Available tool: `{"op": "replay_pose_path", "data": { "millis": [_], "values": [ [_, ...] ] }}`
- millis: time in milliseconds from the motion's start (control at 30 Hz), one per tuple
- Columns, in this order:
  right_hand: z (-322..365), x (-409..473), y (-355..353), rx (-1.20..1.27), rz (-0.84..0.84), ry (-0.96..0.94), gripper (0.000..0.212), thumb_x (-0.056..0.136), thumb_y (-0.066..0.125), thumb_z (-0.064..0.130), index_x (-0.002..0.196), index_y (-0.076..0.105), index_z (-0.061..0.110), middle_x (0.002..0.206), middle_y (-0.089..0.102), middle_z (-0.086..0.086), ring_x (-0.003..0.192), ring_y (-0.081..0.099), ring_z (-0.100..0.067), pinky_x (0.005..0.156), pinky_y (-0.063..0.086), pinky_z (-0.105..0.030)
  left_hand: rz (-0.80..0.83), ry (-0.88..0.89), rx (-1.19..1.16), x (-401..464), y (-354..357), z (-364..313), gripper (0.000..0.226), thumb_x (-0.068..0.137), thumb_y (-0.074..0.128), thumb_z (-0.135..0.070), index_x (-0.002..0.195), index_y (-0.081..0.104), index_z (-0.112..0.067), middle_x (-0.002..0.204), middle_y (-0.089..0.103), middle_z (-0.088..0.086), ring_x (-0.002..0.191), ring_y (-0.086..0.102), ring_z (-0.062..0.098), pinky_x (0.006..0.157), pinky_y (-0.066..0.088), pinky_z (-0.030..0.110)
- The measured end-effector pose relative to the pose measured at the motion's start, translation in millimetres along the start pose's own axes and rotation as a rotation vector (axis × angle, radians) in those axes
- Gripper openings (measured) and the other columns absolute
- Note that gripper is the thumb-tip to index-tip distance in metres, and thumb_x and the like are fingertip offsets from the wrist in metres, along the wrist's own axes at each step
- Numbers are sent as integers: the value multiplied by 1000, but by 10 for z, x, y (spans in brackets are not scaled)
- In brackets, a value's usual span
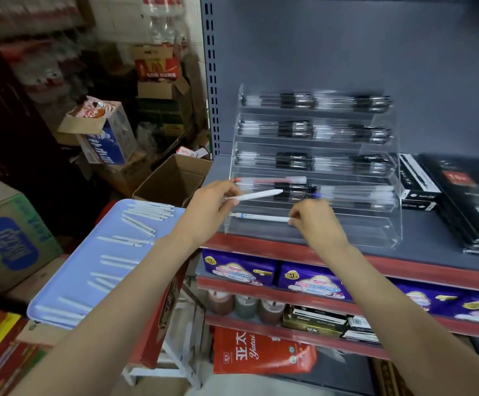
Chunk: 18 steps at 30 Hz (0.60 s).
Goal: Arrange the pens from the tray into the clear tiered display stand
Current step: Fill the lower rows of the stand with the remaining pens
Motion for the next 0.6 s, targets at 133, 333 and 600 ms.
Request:
{"op": "replay_pose_path", "data": {
  "millis": [133,333,600],
  "values": [
    [-115,-130,-125,207,-94,32,22,87,64,14,108,69,9,104,70,-7,94,66,-19,89,47,-20,12,41,16,8,49,-48,13,91,56,-9,102,63,-7,98,62,5,89,55,14,79,37,15],
    [-125,-310,-247,772,-49,-1,23,82,70,13,103,69,19,91,66,9,72,65,-2,75,51,-17,96,88,-72,29,261,-254,12,91,57,-12,100,65,-12,98,63,2,90,56,13,75,38,9],
    [-386,-331,-296,553,-160,57,9,82,69,12,88,74,17,77,71,-4,66,56,-13,63,40,-12,-281,-78,-1,-115,5,21,37,89,61,-12,124,50,-14,120,42,3,112,47,17,92,36,20]
  ]
}}
Point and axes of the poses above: each hand's wrist, its own x-axis towards the middle knuckle, its own y-axis out of the palm, z = x × y, the point moved 8 cm from there along x, towards the middle knuckle
